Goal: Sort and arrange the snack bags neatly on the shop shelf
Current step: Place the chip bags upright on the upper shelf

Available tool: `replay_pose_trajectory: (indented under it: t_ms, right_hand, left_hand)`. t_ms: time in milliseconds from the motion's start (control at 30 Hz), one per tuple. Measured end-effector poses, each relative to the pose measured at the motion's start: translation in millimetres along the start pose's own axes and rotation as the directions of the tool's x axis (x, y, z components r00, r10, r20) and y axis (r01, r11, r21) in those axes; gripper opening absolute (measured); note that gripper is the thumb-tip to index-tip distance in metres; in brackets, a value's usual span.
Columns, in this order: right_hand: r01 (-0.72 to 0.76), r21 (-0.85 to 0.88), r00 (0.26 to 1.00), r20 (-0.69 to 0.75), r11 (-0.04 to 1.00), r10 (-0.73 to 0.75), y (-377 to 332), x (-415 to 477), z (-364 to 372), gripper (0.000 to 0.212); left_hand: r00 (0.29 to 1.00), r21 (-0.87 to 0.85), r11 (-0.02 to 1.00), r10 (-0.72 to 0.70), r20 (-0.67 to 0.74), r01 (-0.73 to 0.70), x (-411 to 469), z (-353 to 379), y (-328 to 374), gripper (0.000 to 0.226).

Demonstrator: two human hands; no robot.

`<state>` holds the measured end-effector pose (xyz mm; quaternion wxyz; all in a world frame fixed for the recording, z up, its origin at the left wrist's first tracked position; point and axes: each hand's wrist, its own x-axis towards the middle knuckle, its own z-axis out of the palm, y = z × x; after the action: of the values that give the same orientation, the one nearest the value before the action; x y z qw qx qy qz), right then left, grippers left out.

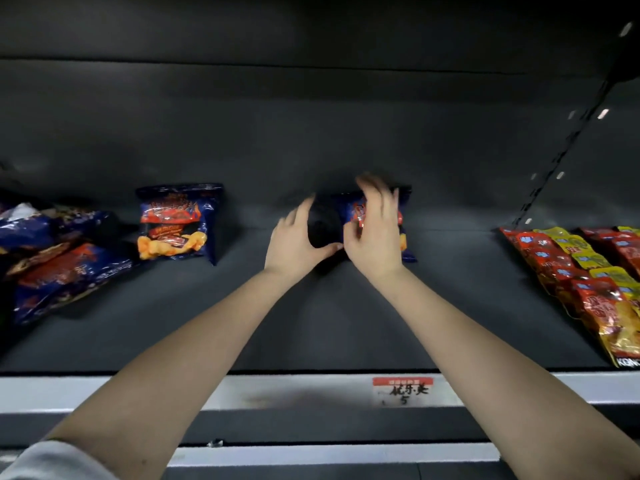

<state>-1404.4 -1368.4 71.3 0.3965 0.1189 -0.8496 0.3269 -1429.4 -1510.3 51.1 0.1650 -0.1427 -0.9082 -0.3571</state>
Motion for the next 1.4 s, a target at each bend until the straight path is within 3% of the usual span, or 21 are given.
replay_pose_trajectory:
  t_ms: [167, 433, 600, 733, 933, 1033, 1167, 1300, 1400]
  right_hand:
    - [0.047, 0.119, 0.994, 0.094, 0.992, -0.058, -46, -2, 43, 0.061]
    - [0.017, 0.194, 0.974, 0.217, 0.981, -0.060, -100, 1, 99, 0.059]
    - [0.043, 0.228, 0.963, 0.251, 0.973, -0.101, -131, 2, 130, 0.057]
    - [0.039, 0.190, 0.948, 0.303, 0.981, -0.097, -142, -6, 156, 0.062]
    - [0.028, 0.037, 0.879, 0.474, 0.999, -0.043, -136, -17, 183, 0.072]
    - [0.015, 0.033, 0.883, 0.469, 0.999, -0.028, -129, -23, 186, 0.078]
    - [-0.126, 0.064, 0.901, 0.426, 0.990, 0.087, -123, -27, 186, 0.089]
    - [-0.154, 0.011, 0.845, 0.519, 0.988, 0.126, -120, -26, 189, 0.081]
    - [-0.141, 0.023, 0.854, 0.509, 0.990, 0.110, -119, -28, 191, 0.075]
  left_hand:
    - [0.996, 0.071, 0.997, 0.023, -0.084, -0.018, -9, -43, -25, 0.081]
    - [0.984, 0.178, 0.984, 0.023, -0.179, 0.010, -32, -112, -79, 0.079]
    - [0.971, 0.222, 0.969, -0.060, -0.230, 0.113, -40, -151, -112, 0.082]
    - [0.973, 0.203, 0.963, -0.140, -0.182, 0.177, -50, -170, -138, 0.090]
    - [0.968, 0.256, 0.933, -0.241, -0.072, 0.252, -55, -181, -172, 0.106]
    - [0.967, 0.295, 0.921, -0.244, -0.076, 0.255, -50, -177, -177, 0.109]
    - [0.958, 0.338, 0.897, -0.273, -0.088, 0.286, -46, -168, -180, 0.109]
    - [0.974, 0.487, 0.843, -0.207, -0.096, 0.227, -50, -153, -186, 0.101]
    - [0.979, 0.555, 0.808, -0.124, -0.164, 0.195, -55, -145, -191, 0.092]
